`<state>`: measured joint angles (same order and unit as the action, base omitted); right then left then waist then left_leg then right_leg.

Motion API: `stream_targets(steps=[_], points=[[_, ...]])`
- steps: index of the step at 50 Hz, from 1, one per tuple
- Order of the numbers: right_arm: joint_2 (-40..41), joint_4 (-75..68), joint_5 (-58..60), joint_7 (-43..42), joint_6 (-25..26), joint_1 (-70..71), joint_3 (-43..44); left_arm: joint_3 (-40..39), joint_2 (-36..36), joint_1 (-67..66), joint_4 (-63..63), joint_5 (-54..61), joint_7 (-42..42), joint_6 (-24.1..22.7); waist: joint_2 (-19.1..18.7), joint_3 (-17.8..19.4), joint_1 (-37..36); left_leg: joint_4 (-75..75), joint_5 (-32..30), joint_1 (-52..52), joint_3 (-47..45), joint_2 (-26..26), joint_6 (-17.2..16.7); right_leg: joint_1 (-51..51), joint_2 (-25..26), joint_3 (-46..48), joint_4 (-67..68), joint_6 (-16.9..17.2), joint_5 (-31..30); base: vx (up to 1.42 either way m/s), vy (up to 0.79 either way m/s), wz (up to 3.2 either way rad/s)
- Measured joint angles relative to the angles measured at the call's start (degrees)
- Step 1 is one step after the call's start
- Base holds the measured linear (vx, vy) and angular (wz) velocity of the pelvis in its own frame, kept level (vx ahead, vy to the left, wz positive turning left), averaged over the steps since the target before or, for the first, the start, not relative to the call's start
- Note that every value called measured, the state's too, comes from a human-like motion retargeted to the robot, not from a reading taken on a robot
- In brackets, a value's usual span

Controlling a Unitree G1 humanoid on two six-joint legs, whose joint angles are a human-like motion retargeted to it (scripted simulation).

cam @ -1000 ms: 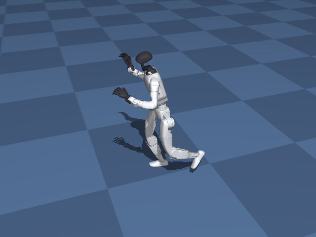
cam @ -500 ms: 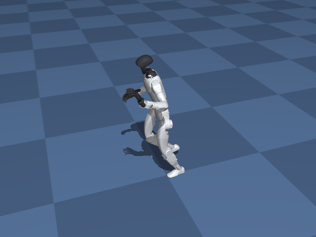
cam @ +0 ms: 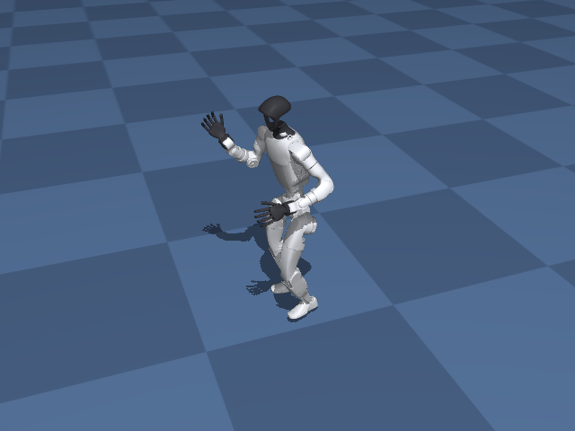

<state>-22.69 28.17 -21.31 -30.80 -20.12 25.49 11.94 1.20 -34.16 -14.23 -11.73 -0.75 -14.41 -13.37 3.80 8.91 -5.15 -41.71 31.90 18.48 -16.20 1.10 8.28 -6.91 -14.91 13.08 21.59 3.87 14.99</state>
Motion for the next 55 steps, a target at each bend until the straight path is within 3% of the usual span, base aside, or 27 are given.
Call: stream_targets(steps=[4,7,9,12,15,17,20,23,25,28,30,32,33,35,37,40,42,45,47,48,50,53,55], points=[[-6.46,2.59,3.79,13.35,2.90,2.05,-20.20,-8.42,-2.50,-12.03,0.65,6.98,2.59,-1.54,-3.35,-3.90,-6.34,32.13,-14.08,-3.94,-9.86,-0.25,-5.68,6.33,6.99,-6.25,1.84,4.00,-9.82,0.95,0.14,0.68],[-10.07,2.46,11.31,22.84,3.63,3.57,-32.60,-16.30,-2.80,-16.59,3.04,6.17,2.16,-2.09,-8.42,-5.77,-5.49,38.13,-22.97,-5.50,-21.83,-3.22,-7.01,6.75,14.99,-13.35,12.87,6.05,-12.41,0.91,0.10,1.59],[-11.02,1.72,13.54,25.74,3.50,3.21,-37.67,-21.53,-2.59,-15.19,4.50,6.63,-2.09,-1.81,-10.28,-5.97,-3.94,34.80,-16.12,-6.37,-24.80,-4.00,-4.54,3.15,14.95,-11.45,26.56,6.04,-9.13,0.81,0.05,1.87],[-11.67,-2.55,19.32,24.18,3.56,-0.79,-40.54,-26.77,-2.75,-3.38,6.47,2.34,-14.51,0.40,-9.51,-2.85,-1.69,19.99,2.89,-5.29,-18.51,-3.69,1.42,-2.31,4.47,-4.59,47.98,1.17,0.57,0.69,0.03,2.30],[-12.49,-11.22,34.04,21.31,3.76,-9.47,-36.74,-31.19,-3.24,16.71,4.49,-9.74,-27.40,6.51,-7.44,3.07,0.69,3.53,11.82,-3.19,-10.55,-2.33,2.35,-7.33,-2.11,-6.06,60.85,-4.04,8.61,0.53,0.01,2.91],[-13.58,-15.54,38.02,21.02,4.53,-16.45,-32.42,-32.70,-5.11,26.66,-0.48,-13.02,-30.59,9.49,-7.46,6.00,3.91,1.62,12.92,-5.03,-5.30,0.09,0.26,-11.05,-0.93,-9.45,61.45,-4.73,10.57,0.48,0.07,3.18],[-16.06,-16.81,28.26,20.22,5.43,-28.65,-24.46,-30.42,-12.09,35.46,-7.93,-11.41,-31.62,11.36,-10.26,8.37,10.81,7.71,9.76,-10.71,4.55,3.55,-3.39,-14.26,1.33,-9.36,51.72,-5.53,10.00,0.53,0.15,3.33],[-15.37,-16.19,11.42,19.51,6.43,-44.75,-13.43,-26.16,-20.23,41.62,-9.23,-11.90,-27.33,11.18,-15.35,7.24,17.85,17.68,1.33,-17.03,17.09,4.19,-7.85,-12.08,3.77,-2.36,28.26,-4.79,5.23,0.61,0.17,3.53],[-13.33,-16.69,4.26,20.20,7.58,-54.92,-4.11,-21.33,-23.39,48.06,-7.95,-13.87,-22.63,11.03,-17.86,5.27,22.11,23.46,-5.00,-20.84,25.88,4.55,-10.07,-8.83,6.23,0.21,7.64,-2.17,0.44,0.67,0.09,3.85],[-10.08,-19.23,0.05,19.43,10.89,-62.32,7.20,-9.56,-23.34,60.39,-7.09,-14.18,-17.07,10.82,-17.47,2.61,27.40,27.70,-12.61,-25.45,34.99,6.00,-12.33,-6.56,6.76,-1.83,-14.59,3.24,-2.63,0.70,-0.02,3.79],[-8.95,-21.28,0.40,17.66,11.50,-63.26,12.84,1.33,-18.87,68.27,-7.57,-14.68,-14.30,10.12,-16.67,2.14,29.20,26.51,-15.34,-27.59,36.81,6.30,-12.68,-6.11,6.71,-5.34,-20.16,5.24,-1.80,0.68,-0.08,3.33],[-9.51,-22.89,-0.36,15.77,10.25,-61.34,16.89,11.55,-11.46,71.67,-8.86,-14.04,-10.52,7.52,-15.62,2.13,30.19,15.38,-14.21,-24.87,32.42,6.90,-14.23,-5.40,6.05,-9.17,-19.66,4.99,-1.53,0.62,-0.11,2.91],[-10.39,-23.47,-1.13,14.35,9.43,-59.15,18.10,15.29,-7.50,71.41,-9.49,-13.58,-7.64,6.17,-15.20,2.40,30.23,8.44,-12.65,-22.84,28.82,6.76,-13.65,-4.87,5.66,-10.35,-18.12,4.54,-1.78,0.57,-0.15,2.43],[-12.92,-24.42,-1.88,10.99,7.57,-51.72,18.51,20.30,-0.30,67.33,-9.90,-14.55,0.26,4.24,-14.56,3.75,29.74,-5.63,-7.22,-18.82,21.14,4.86,-8.65,-3.98,4.75,-9.64,-12.23,3.03,0.17,0.53,-0.18,1.89],[-15.15,-24.77,-1.91,6.91,5.87,-41.26,19.32,21.72,3.83,58.15,-8.79,-16.97,4.12,3.44,-15.05,5.32,27.91,-19.47,0.71,-13.92,13.89,0.10,-6.44,-5.56,4.63,-6.91,-1.17,0.99,7.61,0.50,-0.18,1.25],[-13.24,-24.19,0.63,-3.16,3.12,-21.18,18.40,18.53,5.25,38.20,-4.59,-19.29,3.78,2.74,-13.00,5.82,22.91,-33.89,8.71,-6.79,4.90,-5.16,-2.65,-7.15,3.05,-4.22,11.49,0.59,15.27,0.54,-0.14,0.81],[-9.38,-19.23,2.19,-9.59,-0.27,-13.61,17.98,15.17,2.72,26.05,-1.60,-16.53,-0.54,1.13,-11.47,3.68,15.42,-37.06,9.38,-1.61,-0.09,-7.28,-2.09,-5.59,1.56,-2.86,12.42,1.23,16.41,0.64,-0.03,0.57],[-3.48,-7.33,2.30,-11.05,-3.53,-12.77,12.20,13.60,-4.62,15.03,4.24,-6.15,-4.30,-1.00,-6.55,-0.46,0.76,-30.89,8.50,4.41,-6.77,-7.67,-0.40,-0.89,-0.73,-1.57,5.27,2.35,10.31,0.70,0.09,0.63],[-3.30,-2.17,-0.01,-3.35,-1.28,-15.43,4.79,10.96,-8.35,10.31,8.82,3.21,-4.80,-1.17,-2.85,-2.99,-6.99,-20.84,7.28,6.36,-11.75,-7.51,0.78,2.55,-2.25,-0.84,-0.35,3.07,2.28,0.77,0.24,0.98],[-4.12,-1.38,0.30,1.66,1.11,-15.38,-0.07,7.50,-10.40,7.85,11.50,2.69,-4.68,0.04,-1.24,-3.83,-9.06,-14.42,6.57,6.85,-14.02,-6.94,1.17,4.10,-2.89,-0.67,-2.86,3.52,-2.27,0.77,0.30,1.29],[-5.21,-1.22,0.83,9.15,5.66,-12.93,-11.48,-0.60,-8.91,3.42,13.68,15.45,-7.43,-0.90,2.10,-5.08,-10.74,4.40,3.27,6.11,-16.93,-2.46,0.13,6.71,-4.40,-1.33,-7.26,4.53,-11.70,0.78,0.33,1.57],[-8.08,-0.91,9.07,17.50,6.78,-8.90,-27.25,-14.61,-8.82,1.20,14.06,22.90,-11.36,-5.67,0.39,-3.43,-11.33,26.22,-3.13,1.01,-16.30,0.58,-3.50,12.58,-0.86,-5.94,-7.05,4.64,-17.13,0.84,0.31,1.65],[-10.21,0.08,14.04,20.56,5.83,-8.20,-34.25,-22.49,-10.93,3.36,12.48,22.25,-12.90,-7.30,-2.59,-1.47,-10.19,23.91,-2.86,-0.38,-15.35,-1.17,-2.63,14.37,2.37,-8.03,1.05,3.39,-15.02,0.86,0.25,2.10]])
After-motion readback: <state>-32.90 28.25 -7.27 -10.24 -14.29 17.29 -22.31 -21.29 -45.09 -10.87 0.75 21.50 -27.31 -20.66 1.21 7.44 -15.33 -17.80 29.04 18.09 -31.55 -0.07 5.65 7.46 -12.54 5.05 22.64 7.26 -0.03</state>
